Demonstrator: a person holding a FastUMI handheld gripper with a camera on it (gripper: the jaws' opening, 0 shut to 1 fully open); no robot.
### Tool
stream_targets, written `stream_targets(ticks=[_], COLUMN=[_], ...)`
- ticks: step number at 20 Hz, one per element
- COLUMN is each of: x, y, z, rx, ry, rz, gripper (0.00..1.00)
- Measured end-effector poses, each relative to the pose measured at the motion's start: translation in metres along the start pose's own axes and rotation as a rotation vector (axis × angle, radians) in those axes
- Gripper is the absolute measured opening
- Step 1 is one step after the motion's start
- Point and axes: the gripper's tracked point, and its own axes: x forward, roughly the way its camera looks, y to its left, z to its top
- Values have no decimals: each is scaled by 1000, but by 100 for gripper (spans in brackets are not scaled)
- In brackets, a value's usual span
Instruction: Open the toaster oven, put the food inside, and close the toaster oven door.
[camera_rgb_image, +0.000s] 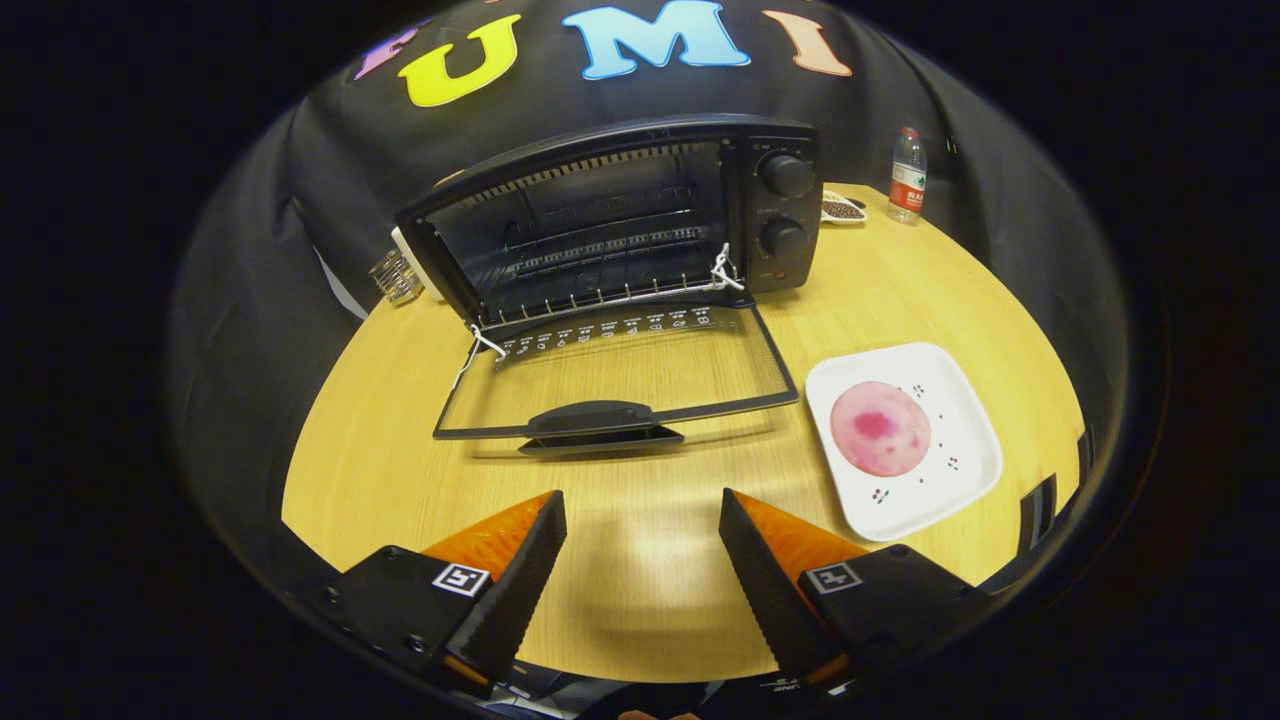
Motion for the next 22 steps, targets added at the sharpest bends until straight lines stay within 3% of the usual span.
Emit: stream_targets(ticks=[11, 16, 22], x=[-54, -41, -6], y=[-136, -201, -237], z=[47, 59, 44], rx=[19, -24, -141], ry=[54, 131, 281], rz=[-114, -152, -107], gripper=[99, 98, 97])
